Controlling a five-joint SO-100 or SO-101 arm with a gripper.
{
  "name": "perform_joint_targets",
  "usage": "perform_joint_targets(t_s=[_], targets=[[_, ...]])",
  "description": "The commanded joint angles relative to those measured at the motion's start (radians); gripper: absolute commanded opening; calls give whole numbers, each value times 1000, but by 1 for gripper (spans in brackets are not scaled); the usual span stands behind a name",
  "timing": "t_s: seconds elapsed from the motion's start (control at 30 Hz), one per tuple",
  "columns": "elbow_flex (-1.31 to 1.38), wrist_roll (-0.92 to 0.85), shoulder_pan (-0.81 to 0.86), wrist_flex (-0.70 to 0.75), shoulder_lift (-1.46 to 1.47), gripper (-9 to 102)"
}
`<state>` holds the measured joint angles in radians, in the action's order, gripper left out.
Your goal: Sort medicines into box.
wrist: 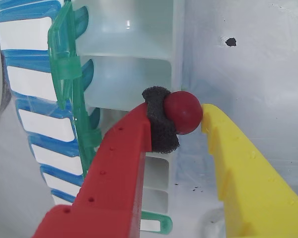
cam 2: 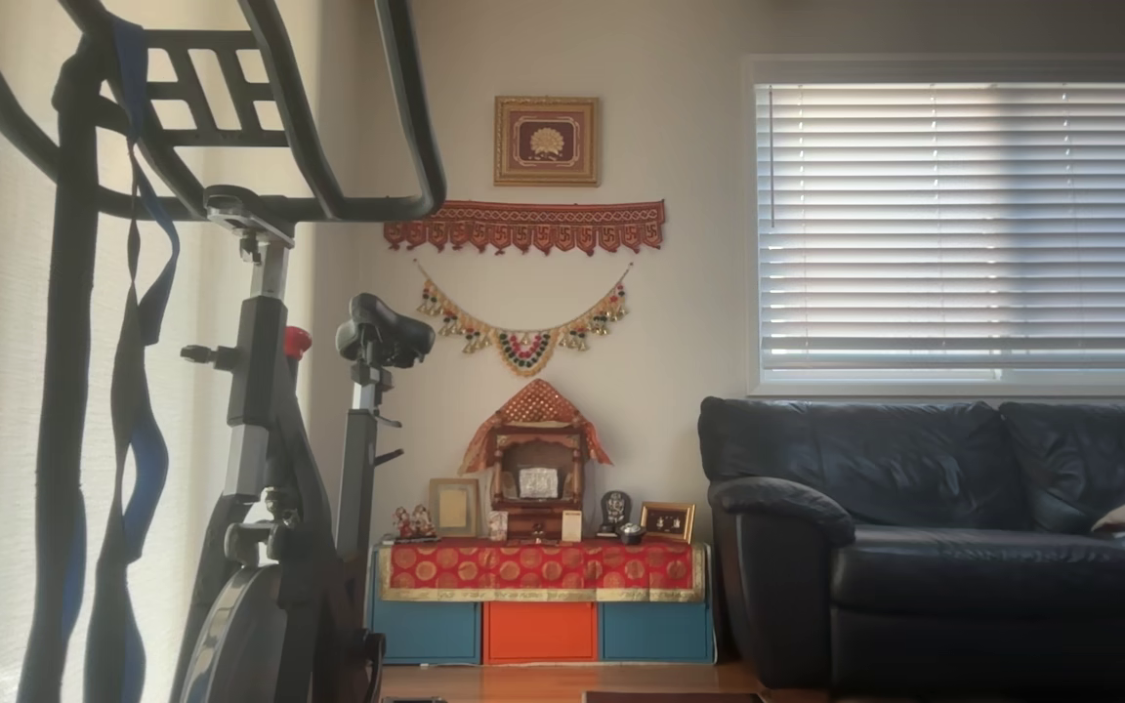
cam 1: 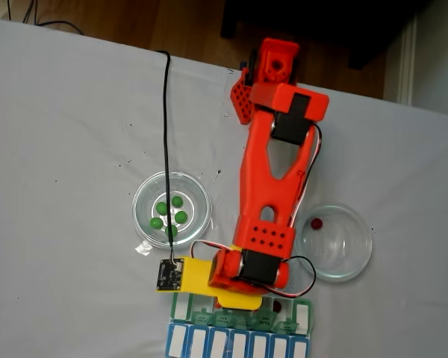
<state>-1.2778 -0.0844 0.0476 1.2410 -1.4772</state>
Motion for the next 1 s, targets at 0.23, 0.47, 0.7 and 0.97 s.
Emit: perform_joint_targets(t_s=[0.23, 0.47, 0.7, 0.97], targets=[[94, -25, 5, -49, -41, 1], [-40, -18, 2, -230, -104, 1], [-97, -15, -8, -307, -120, 1], [-149, 5, -8, -359, -156, 6]])
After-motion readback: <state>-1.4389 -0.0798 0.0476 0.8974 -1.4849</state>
